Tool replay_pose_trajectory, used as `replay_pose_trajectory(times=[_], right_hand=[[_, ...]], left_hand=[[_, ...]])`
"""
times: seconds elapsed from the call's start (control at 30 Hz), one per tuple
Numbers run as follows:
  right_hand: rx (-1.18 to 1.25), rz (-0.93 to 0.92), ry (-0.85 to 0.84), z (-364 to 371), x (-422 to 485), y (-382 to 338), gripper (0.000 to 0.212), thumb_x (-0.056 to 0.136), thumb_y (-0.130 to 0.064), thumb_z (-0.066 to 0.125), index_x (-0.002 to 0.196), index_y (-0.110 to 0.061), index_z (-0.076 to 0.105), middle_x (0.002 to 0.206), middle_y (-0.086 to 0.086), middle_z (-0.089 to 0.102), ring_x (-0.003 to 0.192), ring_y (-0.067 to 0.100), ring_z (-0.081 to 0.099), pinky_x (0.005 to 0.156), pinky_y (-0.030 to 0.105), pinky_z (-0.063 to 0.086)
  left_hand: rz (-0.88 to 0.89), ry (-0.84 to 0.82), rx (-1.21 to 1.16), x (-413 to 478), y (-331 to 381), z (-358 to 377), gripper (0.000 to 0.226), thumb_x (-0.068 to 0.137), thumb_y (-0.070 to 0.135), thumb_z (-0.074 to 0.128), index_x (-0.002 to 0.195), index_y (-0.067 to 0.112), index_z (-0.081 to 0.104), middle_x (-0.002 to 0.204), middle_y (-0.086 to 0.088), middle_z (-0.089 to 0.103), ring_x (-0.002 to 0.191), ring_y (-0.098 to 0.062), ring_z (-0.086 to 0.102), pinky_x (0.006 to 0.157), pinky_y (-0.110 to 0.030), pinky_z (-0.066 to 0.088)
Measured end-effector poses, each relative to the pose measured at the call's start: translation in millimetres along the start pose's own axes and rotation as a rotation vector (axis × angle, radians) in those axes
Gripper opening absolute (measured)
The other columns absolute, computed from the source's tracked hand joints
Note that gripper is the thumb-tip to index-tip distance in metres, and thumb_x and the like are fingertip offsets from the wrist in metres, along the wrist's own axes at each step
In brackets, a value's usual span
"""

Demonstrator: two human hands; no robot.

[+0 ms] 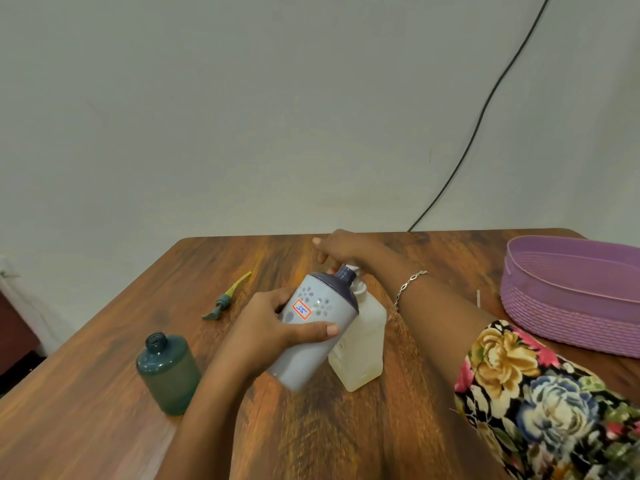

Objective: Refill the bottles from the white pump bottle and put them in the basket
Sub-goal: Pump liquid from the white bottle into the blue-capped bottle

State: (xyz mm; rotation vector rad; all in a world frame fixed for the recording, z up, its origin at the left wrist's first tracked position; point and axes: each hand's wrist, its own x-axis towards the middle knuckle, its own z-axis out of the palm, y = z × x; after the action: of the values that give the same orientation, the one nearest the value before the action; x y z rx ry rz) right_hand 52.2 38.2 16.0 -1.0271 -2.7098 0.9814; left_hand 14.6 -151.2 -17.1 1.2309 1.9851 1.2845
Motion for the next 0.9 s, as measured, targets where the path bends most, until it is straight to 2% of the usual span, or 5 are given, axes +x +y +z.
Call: replay_pose_trajectory(times=[0.23,0.4,0.7,0.83,0.9], right_hand=[[-0.193,0.054,0.016,13.2,5.5,3.0,0.052,0.102,-0.037,0.029,0.128,0.001,0.052,0.141,0.019,0.045,0.127,0.032,0.044,0.106,0.04,0.035],[-0.044,0.013,0.04,10.2,4.0,6.9,0.051,0.101,-0.037,0.034,0.111,0.003,0.063,0.108,0.017,0.066,0.102,0.029,0.059,0.09,0.032,0.041],[-0.16,0.048,0.032,8.1,-0.1,0.8,0.043,0.101,-0.03,0.036,0.121,0.001,0.058,0.087,0.013,0.054,0.096,0.022,0.049,0.083,0.029,0.037],[-0.264,0.103,0.047,16.0,8.5,2.7,0.034,0.098,-0.025,0.041,0.07,-0.009,0.05,0.08,0.01,0.049,0.091,0.027,0.053,0.082,0.034,0.043],[-0.236,0.081,0.063,15.4,9.1,4.2,0.032,0.097,-0.03,0.043,0.077,-0.008,0.055,0.091,0.013,0.054,0.1,0.029,0.058,0.088,0.037,0.045]], left_hand=[[-0.029,-0.014,-0.007,0.4,-7.6,3.6,0.072,0.035,0.061,0.073,0.09,0.015,0.068,0.082,-0.001,0.072,0.072,-0.015,0.069,0.068,-0.037,0.056],[-0.019,-0.024,-0.011,-1.7,-7.2,4.9,0.07,0.037,0.06,0.074,0.089,0.014,0.068,0.08,-0.002,0.072,0.071,-0.016,0.069,0.065,-0.035,0.056],[-0.01,-0.029,0.006,-4.1,-4.0,2.8,0.063,0.042,0.055,0.077,0.09,0.016,0.068,0.081,0.002,0.072,0.07,-0.012,0.069,0.064,-0.03,0.056],[-0.019,-0.021,0.025,-3.0,-7.6,2.0,0.074,0.036,0.065,0.069,0.092,0.016,0.067,0.082,0.0,0.072,0.073,-0.012,0.069,0.069,-0.038,0.057],[-0.022,-0.021,0.025,-2.5,-5.6,2.9,0.074,0.036,0.065,0.069,0.092,0.016,0.068,0.082,0.0,0.072,0.072,-0.013,0.069,0.069,-0.038,0.056]])
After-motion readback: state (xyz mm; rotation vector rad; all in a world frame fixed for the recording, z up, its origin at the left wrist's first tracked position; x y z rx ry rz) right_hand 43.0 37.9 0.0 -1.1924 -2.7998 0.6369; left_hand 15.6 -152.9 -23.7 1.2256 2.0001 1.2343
